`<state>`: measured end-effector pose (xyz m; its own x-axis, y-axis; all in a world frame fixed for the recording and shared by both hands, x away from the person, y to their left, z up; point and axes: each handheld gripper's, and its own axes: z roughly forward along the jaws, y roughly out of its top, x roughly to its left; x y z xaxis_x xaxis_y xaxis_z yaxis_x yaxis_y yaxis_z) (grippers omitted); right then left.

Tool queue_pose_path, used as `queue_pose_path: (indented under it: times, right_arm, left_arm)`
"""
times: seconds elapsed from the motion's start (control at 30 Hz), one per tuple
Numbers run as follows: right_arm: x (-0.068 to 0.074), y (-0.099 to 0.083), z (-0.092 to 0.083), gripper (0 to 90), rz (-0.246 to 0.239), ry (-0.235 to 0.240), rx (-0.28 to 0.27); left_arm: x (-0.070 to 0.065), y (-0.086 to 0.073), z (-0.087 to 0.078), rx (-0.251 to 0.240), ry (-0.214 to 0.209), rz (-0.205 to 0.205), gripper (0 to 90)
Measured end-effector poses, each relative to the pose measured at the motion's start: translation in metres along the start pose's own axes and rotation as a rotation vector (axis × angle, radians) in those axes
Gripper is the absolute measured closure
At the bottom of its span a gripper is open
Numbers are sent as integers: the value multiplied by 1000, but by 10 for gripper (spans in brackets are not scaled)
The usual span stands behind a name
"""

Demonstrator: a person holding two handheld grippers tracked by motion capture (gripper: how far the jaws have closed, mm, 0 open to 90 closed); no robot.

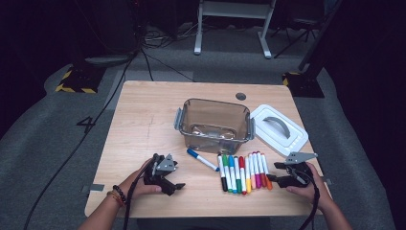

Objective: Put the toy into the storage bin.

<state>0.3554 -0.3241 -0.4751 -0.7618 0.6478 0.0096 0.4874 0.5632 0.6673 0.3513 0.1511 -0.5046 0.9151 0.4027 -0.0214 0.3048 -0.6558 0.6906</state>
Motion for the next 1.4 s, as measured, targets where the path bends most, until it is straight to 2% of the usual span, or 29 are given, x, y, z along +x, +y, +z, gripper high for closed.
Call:
queue_pose_path:
  times: [0.13,0.3,0.47,0.53,0.57,0.63,0.7,0.93,1.03,1.27,1.4]
  right_arm:
    - [1,-2,-2,375,9,2,-16]
    - [1,-4,-1,375,10,4,0]
    - [-4,-9,0,385,28,-18,16]
    - [-8,-13,0,405,46,-32,29]
    - [-13,-18,0,440,71,-49,37]
    - [-16,-21,-3,462,93,-57,28]
    - [-22,-25,-7,521,121,-73,30]
    - [-27,-31,-13,727,110,-123,27]
    - [-28,-31,-13,740,119,-126,22]
    - [-30,-31,-12,744,118,-165,14]
    - [-30,-29,-15,745,122,-159,-17]
  left_arm:
    - [0,0,0,0,0,0,139]
    - [0,0,0,0,0,0,139]
    - [0,0,0,0,0,1,139]
    - [0,0,0,0,0,0,139]
    - [0,0,0,0,0,1,139]
    - [0,0,0,0,0,0,139]
    - [0,0,0,0,0,0,139]
    - [0,0,0,0,0,0,139]
    - [0,0,0,0,0,0,139]
    - [0,0,0,0,0,0,139]
    - [0,0,0,0,0,0,139]
